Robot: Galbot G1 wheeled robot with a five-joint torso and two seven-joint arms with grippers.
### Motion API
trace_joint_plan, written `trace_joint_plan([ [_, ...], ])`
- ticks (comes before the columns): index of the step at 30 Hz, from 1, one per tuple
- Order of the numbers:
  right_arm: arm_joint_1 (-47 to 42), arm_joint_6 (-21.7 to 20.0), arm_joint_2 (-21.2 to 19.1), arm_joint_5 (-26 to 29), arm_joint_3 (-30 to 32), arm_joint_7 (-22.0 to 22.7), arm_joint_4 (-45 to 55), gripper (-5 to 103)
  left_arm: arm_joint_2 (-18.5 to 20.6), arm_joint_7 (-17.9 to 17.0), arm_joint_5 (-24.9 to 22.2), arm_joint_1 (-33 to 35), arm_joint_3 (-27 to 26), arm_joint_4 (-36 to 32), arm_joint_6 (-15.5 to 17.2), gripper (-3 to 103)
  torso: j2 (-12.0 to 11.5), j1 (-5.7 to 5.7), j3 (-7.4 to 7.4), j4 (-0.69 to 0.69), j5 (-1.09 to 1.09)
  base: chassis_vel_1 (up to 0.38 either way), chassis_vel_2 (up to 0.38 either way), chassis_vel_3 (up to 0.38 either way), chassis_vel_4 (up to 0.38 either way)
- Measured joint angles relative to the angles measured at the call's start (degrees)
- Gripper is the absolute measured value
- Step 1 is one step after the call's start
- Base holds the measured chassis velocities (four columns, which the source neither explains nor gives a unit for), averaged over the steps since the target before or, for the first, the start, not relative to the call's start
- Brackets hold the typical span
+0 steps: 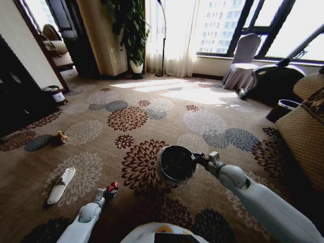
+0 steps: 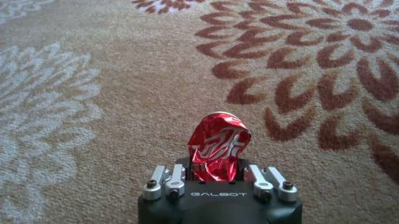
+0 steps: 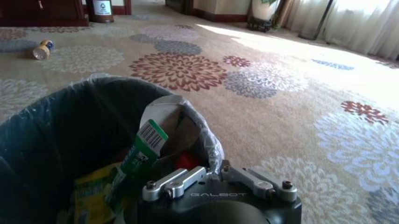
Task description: Pick up the trash from the ground and place it into the trash bin.
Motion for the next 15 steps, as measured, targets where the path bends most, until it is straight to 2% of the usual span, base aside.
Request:
trace_joint_plan([
  [2, -0.1, 0.0, 0.0, 0.0, 0.0, 0.0, 0.2, 1, 0.0, 0.0, 0.0, 0.0, 0.0, 0.0, 0.0, 46, 0.0, 0.0, 0.0, 0.0, 0.0, 0.0, 0.0, 0.0, 0.0],
  [3, -0.3, 0.0, -0.1, 0.1, 0.0, 0.0, 0.8, 1, -0.1, 0.0, 0.0, 0.1, 0.1, 0.0, -0.1, 38, 0.0, 0.0, 0.0, 0.0, 0.01, 0.0, 0.0, 0.0, 0.0],
  [4, -0.4, 0.0, -0.1, 0.1, 0.0, 0.0, 0.9, 1, -0.1, 0.0, 0.0, 0.2, 0.1, -0.1, -0.1, 34, 0.0, 0.0, 0.0, 0.01, 0.01, 0.0, 0.0, 0.0, 0.0],
  [10, -0.5, -0.5, -0.2, 0.4, -0.6, 0.0, 2.1, 1, -0.2, -0.8, -0.8, 0.6, -0.1, -1.7, -0.6, 34, 0.0, 0.0, 0.0, 0.02, -0.02, 0.0, 0.0, 0.0, 0.0],
  [13, -0.5, -0.8, -0.5, 0.9, -0.6, 0.0, 2.7, 1, 0.2, -1.4, -1.1, 0.6, -0.8, -3.5, -2.7, 34, 0.0, 0.0, 0.0, 0.02, -0.01, 0.0, 0.0, 0.0, 0.0],
  [15, -0.4, -1.2, -0.6, 1.2, -0.5, 0.0, 3.1, 1, 1.2, -2.1, -2.0, 0.4, -1.8, -7.4, -4.8, 34, 0.0, 0.0, 0.0, 0.01, -0.01, 0.0, 0.0, 0.0, 0.0],
])
